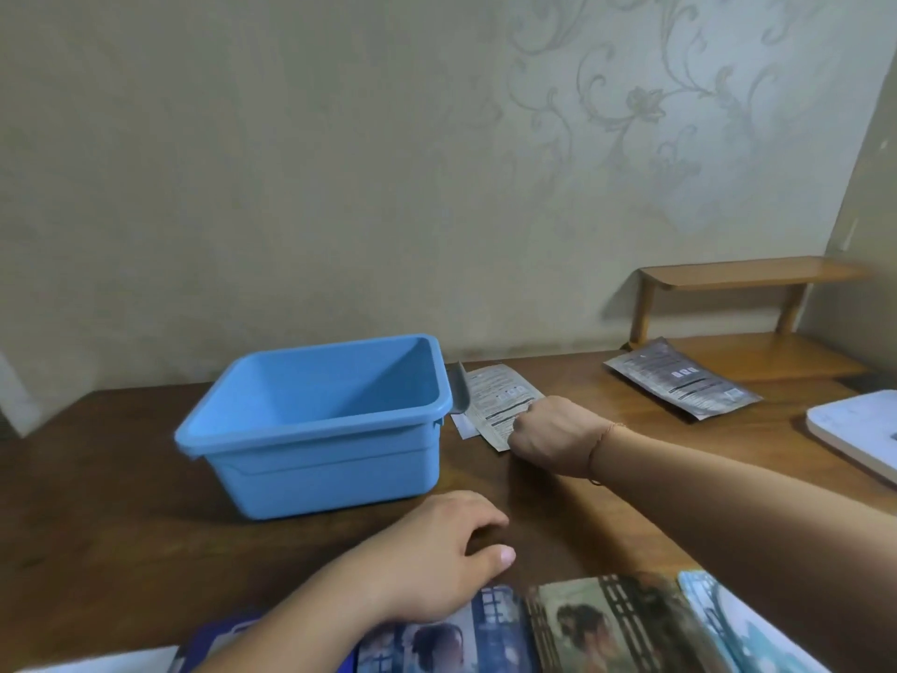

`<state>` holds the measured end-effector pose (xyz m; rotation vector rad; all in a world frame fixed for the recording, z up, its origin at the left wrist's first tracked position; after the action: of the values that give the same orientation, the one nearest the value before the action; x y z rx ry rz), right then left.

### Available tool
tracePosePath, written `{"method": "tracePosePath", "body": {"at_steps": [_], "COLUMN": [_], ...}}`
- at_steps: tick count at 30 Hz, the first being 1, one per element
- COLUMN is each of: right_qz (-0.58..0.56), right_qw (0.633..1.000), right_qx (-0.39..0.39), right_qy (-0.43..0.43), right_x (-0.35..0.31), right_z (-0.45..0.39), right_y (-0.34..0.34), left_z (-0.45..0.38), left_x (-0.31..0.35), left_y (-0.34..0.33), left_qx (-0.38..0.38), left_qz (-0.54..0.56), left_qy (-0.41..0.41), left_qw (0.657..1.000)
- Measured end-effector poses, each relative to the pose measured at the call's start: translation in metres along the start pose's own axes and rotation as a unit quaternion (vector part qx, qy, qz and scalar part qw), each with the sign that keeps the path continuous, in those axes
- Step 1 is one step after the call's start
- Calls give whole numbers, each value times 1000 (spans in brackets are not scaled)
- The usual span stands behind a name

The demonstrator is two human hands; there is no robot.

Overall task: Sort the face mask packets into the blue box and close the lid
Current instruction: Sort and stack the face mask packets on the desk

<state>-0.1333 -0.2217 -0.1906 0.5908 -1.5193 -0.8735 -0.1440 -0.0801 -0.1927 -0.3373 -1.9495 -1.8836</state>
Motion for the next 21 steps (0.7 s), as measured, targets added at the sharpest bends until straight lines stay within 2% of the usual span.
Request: {"method": "tracePosePath", "body": {"at_steps": [6,8,9,10,12,14,16,19,21], "right_qz": [-95,-136,-183,-248,-374,-449,-502,-543,-588], "right_qw": [993,989,983,966,895,820,767,721,668], "right_qx": [14,12,17,26,36,-26,-101,-141,-174], "right_qy": [71,53,11,-61,-239,-355,-386,-406,-422], "right_x": [-16,-11,-3,8,41,60,59,56,52], "right_z": [70,85,86,83,72,61,50,46,51], "right_y": [3,4,5,5,-4,-22,-37,-46,-53], "left_z": [-12,-23,-28,-34,-41,-43,-41,-37,-35], "left_x": [-1,4,5,6,7,11,16,20,19], "left_y": [1,-4,-8,-12,-19,-22,-21,-21,-24], "left_qx": [15,9,1,-13,-57,-83,-91,-86,-85], "left_qz": [-4,-22,-35,-48,-66,-82,-101,-99,-89], "left_qy": [10,5,5,7,14,15,12,8,5], "left_qw": [1000,1000,999,999,996,993,991,991,992]}}
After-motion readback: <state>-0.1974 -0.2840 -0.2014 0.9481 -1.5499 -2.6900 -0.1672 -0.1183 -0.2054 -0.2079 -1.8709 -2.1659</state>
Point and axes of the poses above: each hand's wrist, its own z-axis away from the middle knuckle, its own y-axis out of the back of the hand, x = y × z, the point moved 7 cm from there along -z, towards the middle knuckle, and after that the axes turned 14 degrees about -y, right-handed, at the moved point
